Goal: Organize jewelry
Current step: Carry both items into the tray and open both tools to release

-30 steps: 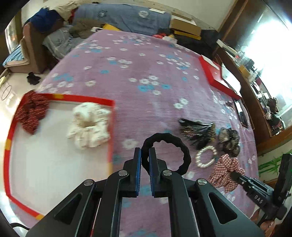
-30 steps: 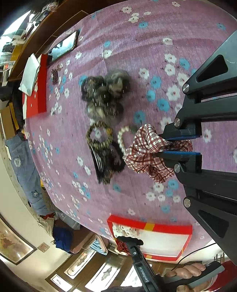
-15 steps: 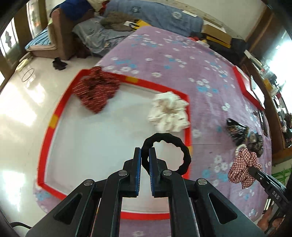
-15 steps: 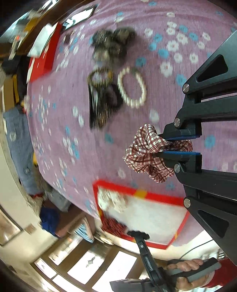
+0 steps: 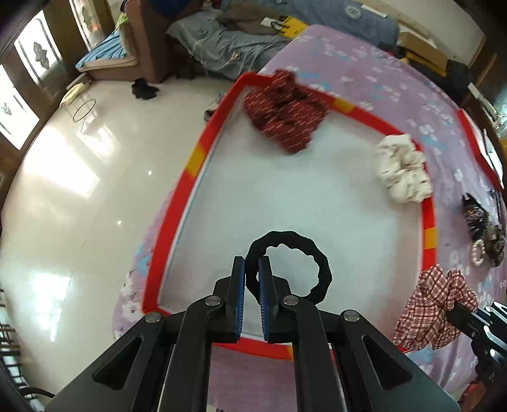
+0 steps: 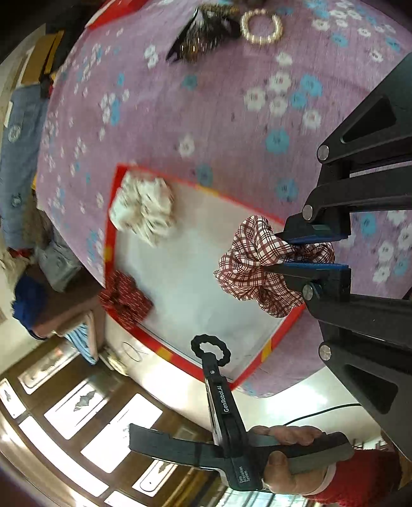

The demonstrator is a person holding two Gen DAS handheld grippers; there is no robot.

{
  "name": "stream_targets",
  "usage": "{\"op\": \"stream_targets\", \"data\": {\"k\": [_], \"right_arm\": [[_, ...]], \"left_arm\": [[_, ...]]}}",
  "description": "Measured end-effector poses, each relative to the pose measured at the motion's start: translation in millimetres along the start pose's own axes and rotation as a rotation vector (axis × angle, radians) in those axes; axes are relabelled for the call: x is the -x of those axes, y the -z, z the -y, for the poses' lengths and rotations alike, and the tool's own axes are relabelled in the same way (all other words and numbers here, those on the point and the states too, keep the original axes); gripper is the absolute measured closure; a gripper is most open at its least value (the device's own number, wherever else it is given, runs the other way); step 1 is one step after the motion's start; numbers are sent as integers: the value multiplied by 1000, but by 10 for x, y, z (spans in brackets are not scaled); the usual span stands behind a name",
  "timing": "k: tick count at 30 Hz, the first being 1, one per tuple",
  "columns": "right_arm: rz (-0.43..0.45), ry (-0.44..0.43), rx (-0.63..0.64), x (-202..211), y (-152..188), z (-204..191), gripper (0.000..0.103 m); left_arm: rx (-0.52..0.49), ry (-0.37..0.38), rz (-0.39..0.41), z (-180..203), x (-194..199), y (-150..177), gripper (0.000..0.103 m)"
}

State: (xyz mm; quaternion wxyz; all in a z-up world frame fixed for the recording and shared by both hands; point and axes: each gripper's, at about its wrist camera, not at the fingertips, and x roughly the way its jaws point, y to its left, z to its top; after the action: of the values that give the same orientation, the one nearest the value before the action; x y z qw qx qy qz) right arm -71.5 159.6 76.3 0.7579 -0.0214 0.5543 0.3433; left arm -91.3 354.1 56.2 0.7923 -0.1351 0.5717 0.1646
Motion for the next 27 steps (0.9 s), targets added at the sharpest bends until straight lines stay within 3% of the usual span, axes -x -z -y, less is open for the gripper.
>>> {"op": "stream_targets", "data": {"k": [12, 24, 27], "right_arm": [[-69, 17, -4, -396, -47, -122, 92], [-85, 22, -3, -405, -16, -114, 90], [-85, 27, 7, -403, -23, -125, 86]], "left_arm": [[-1, -16, -39, -186, -131, 34, 94], [-13, -25, -36, -81, -131, -6, 94], [-4, -30, -37, -67, -113, 2, 87]]}}
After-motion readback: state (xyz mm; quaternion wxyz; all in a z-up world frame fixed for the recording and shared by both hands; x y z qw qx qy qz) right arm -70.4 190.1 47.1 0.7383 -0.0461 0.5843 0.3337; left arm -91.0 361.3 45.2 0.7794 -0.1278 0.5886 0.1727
